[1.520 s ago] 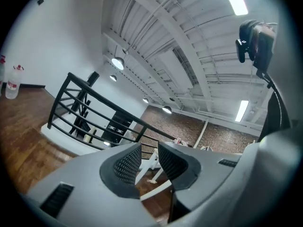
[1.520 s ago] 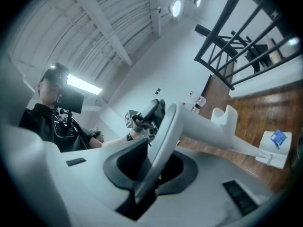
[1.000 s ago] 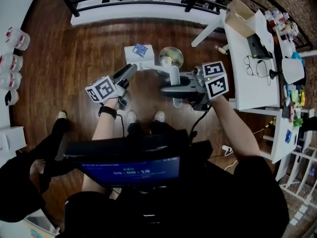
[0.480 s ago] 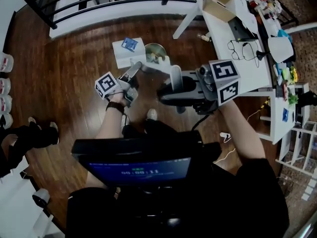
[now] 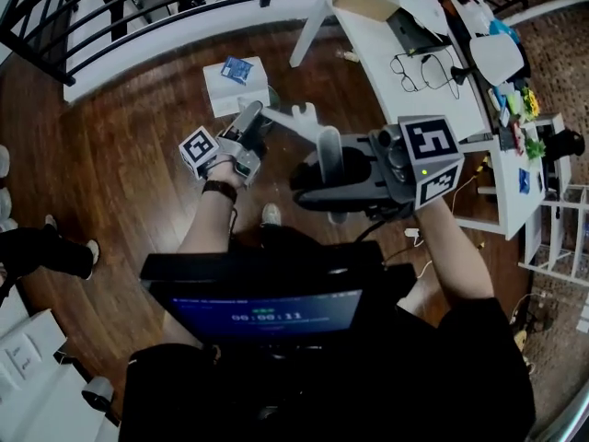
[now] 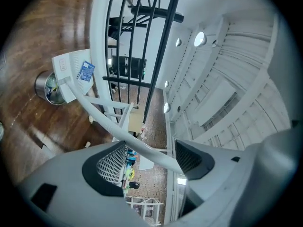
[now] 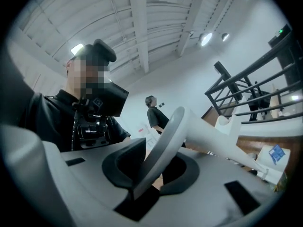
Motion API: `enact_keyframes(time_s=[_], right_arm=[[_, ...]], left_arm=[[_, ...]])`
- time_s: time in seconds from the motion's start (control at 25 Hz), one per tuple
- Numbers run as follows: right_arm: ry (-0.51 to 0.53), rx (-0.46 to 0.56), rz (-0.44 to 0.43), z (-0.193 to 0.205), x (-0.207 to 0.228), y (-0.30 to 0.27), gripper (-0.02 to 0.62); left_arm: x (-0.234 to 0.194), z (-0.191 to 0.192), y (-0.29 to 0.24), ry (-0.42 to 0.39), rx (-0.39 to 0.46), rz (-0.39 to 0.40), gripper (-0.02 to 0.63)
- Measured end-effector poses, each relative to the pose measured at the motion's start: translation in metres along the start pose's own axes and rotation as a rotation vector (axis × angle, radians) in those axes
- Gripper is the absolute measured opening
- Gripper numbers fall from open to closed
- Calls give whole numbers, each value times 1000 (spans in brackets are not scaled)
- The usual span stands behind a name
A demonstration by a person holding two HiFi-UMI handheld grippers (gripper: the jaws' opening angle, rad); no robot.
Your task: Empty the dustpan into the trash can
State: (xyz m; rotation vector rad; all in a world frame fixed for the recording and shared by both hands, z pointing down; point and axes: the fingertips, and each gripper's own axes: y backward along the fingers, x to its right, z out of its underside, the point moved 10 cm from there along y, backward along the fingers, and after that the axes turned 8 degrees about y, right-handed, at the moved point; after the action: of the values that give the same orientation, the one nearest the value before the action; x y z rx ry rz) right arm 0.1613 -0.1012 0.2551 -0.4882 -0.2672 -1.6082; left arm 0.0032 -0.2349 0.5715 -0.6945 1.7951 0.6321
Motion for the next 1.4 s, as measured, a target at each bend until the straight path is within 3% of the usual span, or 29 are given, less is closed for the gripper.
enact_keyframes(time_s=[0.32,0.56,0.6,0.84,1.2,1.4], right_arm=[[69,-44,45,-1,-28,39,89],[68,-56,44,13,-51,88,89],[64,-61,48,14,-51,91,89],[39,-76,50,21,-46,97,89],[29,-192,-4,30,-53,107,89],[8,-255,-25,30,-53,107,89]], left_arm=[[-16,43,-51,169,-49,46,293],[-41,94,-83,241,-32,37,292],[-43,96,-87,245,-30,34,256],[-56,96,-89,308,10,27,231],[-72,110,-102,409,-94,-27,192],[-87,120,-97,490,-75,-26,173]])
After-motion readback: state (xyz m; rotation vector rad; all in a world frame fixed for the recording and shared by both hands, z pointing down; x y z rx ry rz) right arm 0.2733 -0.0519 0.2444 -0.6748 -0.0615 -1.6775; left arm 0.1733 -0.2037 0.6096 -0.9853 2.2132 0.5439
